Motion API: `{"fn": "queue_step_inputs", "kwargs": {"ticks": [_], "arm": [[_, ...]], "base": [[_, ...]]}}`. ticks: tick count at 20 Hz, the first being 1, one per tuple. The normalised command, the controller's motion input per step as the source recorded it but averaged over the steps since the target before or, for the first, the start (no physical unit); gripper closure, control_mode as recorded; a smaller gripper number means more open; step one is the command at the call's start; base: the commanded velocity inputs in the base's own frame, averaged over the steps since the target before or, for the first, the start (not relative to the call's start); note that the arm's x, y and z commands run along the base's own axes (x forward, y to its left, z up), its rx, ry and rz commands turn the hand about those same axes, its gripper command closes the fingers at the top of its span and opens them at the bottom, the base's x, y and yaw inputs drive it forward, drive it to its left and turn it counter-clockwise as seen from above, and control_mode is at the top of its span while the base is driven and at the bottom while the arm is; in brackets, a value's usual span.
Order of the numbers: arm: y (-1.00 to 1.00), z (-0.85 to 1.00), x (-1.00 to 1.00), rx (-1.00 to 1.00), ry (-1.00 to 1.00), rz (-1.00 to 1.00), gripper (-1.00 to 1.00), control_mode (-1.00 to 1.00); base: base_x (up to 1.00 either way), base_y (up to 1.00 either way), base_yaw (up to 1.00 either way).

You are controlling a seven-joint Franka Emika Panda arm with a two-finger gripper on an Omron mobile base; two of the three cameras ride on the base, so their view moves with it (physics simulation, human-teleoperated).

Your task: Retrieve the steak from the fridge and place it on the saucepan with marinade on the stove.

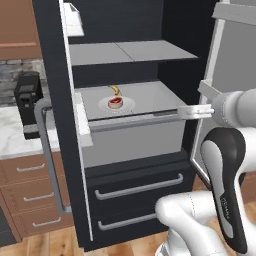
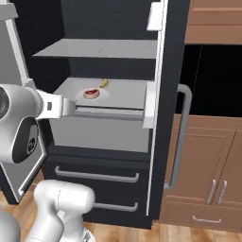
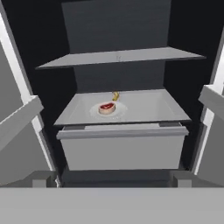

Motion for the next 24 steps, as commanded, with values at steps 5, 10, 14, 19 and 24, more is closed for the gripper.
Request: {"fn": "queue_step_inputs", "kwargs": {"ticks": [5,10,14,19,24], "arm": [[0.00,0.00,0.00,0.00,0.00,0.00,-1.00,1.00],[0.00,0.00,0.00,0.00,0.00,0.00,-1.00,1.00],[0.00,0.00,0.00,0.00,0.00,0.00,-1.00,1.00],[0.00,0.00,0.00,0.00,0.00,0.00,-1.00,1.00],[0.00,0.00,0.00,0.00,0.00,0.00,-1.00,1.00]], "base": [[1.00,0.00,0.00],[1.00,0.11,0.00],[1.00,0.31,0.00],[1.00,0.42,0.00],[0.77,0.41,0.00]]}}
